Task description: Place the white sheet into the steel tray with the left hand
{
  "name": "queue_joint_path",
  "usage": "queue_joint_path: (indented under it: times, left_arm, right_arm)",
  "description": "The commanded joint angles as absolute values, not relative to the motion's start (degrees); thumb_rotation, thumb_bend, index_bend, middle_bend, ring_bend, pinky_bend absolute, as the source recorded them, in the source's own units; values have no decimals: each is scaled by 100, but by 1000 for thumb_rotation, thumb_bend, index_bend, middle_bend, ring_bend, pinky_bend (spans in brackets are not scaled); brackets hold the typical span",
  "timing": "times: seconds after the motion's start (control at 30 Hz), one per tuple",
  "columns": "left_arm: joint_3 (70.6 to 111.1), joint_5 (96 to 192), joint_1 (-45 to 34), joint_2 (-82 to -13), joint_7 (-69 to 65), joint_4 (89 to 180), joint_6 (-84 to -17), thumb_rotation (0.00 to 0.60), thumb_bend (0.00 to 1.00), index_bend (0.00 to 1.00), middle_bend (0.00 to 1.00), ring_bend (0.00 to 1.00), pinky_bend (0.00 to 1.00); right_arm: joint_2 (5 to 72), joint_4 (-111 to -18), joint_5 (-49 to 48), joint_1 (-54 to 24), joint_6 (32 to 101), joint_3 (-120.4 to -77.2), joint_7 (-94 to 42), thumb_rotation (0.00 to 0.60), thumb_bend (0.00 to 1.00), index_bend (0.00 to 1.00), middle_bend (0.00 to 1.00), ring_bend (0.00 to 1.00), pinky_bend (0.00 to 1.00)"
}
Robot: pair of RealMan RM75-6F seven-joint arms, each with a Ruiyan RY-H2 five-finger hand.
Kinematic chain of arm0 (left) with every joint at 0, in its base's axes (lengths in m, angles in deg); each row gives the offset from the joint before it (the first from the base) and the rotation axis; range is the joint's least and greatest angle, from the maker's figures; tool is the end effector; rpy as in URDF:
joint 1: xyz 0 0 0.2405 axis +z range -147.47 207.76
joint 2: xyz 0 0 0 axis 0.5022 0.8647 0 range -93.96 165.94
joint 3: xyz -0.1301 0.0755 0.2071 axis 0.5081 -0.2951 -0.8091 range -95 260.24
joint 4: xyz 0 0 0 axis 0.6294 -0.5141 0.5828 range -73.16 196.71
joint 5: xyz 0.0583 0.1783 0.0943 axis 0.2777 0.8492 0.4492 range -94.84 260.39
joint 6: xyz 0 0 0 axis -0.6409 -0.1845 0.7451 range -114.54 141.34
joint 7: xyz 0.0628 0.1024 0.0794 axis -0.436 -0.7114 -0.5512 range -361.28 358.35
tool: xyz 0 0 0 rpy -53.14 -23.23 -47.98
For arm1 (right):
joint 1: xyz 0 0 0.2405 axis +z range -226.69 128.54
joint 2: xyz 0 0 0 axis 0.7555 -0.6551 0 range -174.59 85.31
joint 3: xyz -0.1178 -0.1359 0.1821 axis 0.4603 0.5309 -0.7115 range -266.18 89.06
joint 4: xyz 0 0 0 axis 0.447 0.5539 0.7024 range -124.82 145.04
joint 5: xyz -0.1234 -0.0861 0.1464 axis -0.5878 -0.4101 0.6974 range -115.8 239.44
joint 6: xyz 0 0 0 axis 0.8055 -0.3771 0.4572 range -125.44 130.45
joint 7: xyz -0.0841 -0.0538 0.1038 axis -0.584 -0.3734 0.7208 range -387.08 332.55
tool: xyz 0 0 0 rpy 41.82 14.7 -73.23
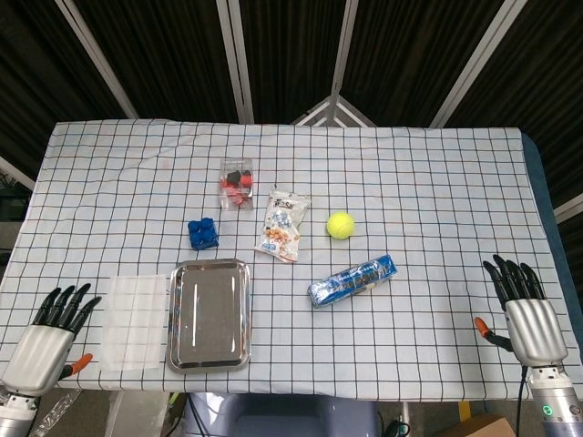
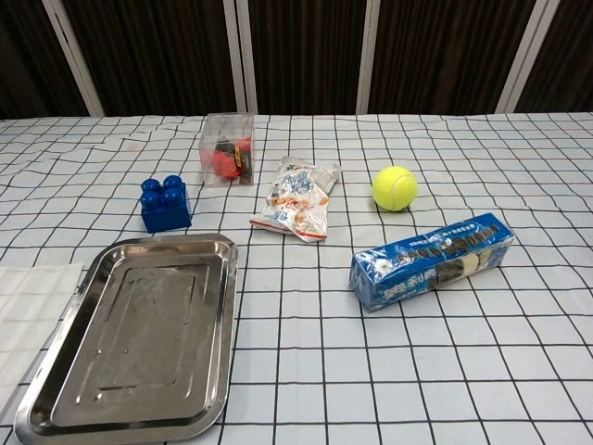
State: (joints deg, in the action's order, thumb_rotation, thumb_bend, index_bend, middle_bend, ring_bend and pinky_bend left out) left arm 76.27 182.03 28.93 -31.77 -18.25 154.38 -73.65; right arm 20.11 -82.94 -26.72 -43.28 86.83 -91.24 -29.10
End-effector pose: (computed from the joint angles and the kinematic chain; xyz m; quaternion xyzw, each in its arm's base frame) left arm -0.2911 0.1233 0.1116 -0.7092 -0.3140 -0.3208 0.5437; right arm -0.2995 -0.1848 0.1498 0.6161 -0.3744 0.3948 0.5695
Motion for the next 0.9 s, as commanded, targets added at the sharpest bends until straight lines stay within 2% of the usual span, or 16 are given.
queue_joint_path:
  times: [0.03,0.23,0.57,0.9]
  left_arm:
    - [7379,18228,2879,-3031,-1930,15489,-7020,600,88,322,0,0,0]
    - [7190,18052,2808,-2912,-2398,15596,-6450,600,137,413,0,0,0]
    - [7409,17339,2532,-2943,-3386,15879,-5674,600,155,446,0,0,0]
    - [7489,16931,2341,-3101,-3951,15874,-5259,600,197,452,0,0,0]
  right_arm:
    - [2012,-8298,-2688,-4332,8696,-9121,-2916,600,313,0,0,0,0]
    - [2023,-8300,-2706,-4339,8710,-9113,-2935,600,313,0,0,0,0]
    - [2016,-8299,-2693,-4348,8730,-9127,-2893,600,313,0,0,0,0]
    - [2014,-8297,-2673,-4354,8734,-9138,-2843,600,313,0,0,0,0]
